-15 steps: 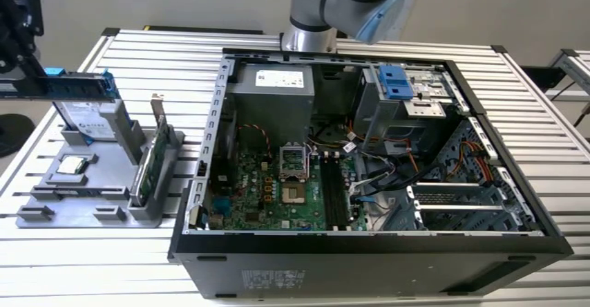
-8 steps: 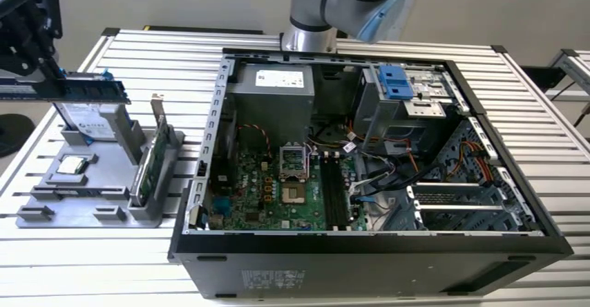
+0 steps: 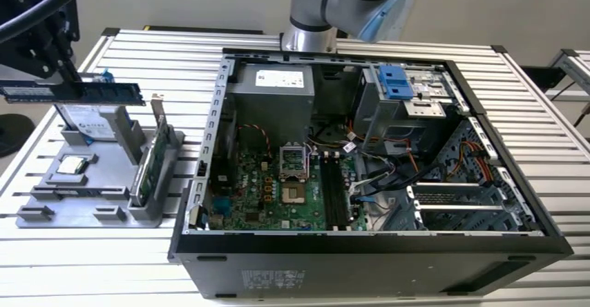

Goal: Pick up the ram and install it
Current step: 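Pick up the ram and move it above insertion slot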

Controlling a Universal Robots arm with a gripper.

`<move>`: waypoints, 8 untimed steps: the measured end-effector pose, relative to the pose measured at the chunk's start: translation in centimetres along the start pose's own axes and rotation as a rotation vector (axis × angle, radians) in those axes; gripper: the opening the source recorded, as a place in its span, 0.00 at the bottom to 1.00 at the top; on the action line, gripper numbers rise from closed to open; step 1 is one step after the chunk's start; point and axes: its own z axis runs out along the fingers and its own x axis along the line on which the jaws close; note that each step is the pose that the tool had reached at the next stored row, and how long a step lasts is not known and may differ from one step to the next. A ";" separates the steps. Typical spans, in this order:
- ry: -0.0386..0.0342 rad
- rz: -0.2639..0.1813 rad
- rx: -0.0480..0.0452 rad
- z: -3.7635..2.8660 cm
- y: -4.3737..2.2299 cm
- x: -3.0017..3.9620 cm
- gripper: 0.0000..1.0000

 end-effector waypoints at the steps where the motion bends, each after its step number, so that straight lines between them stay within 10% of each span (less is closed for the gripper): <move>1: 0.0000 0.000 0.0000 0.03 0.16 0.00 0.00; 8: -0.0001 0.000 0.0000 0.25 1.29 0.02 0.00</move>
